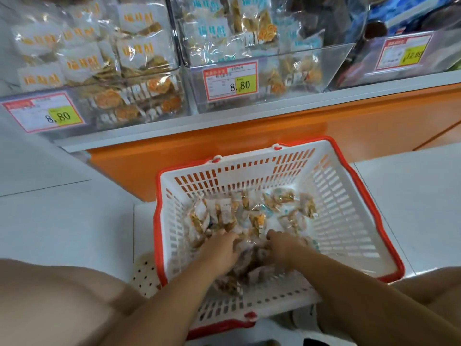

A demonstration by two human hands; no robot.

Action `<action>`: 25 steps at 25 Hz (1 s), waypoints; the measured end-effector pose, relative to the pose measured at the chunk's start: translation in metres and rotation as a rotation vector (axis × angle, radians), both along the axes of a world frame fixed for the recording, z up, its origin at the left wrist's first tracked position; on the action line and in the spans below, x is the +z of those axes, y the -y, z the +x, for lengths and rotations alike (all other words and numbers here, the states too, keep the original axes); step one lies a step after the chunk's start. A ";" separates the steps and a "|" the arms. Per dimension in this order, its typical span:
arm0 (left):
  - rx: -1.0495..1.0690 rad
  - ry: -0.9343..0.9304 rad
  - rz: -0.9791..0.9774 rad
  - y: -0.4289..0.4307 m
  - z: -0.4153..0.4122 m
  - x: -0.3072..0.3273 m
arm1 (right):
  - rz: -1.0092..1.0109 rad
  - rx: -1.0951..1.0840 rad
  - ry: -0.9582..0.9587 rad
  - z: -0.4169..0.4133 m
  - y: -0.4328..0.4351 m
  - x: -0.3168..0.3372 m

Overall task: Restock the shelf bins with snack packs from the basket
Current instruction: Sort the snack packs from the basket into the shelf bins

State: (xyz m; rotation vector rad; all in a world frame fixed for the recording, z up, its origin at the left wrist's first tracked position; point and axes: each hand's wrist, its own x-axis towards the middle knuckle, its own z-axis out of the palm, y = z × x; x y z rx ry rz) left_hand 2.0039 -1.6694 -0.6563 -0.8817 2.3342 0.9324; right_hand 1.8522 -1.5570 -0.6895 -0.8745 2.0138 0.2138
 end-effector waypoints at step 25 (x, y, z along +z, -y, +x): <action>0.877 -0.471 0.859 0.003 -0.012 0.045 | -0.786 -0.921 0.808 -0.013 0.009 0.083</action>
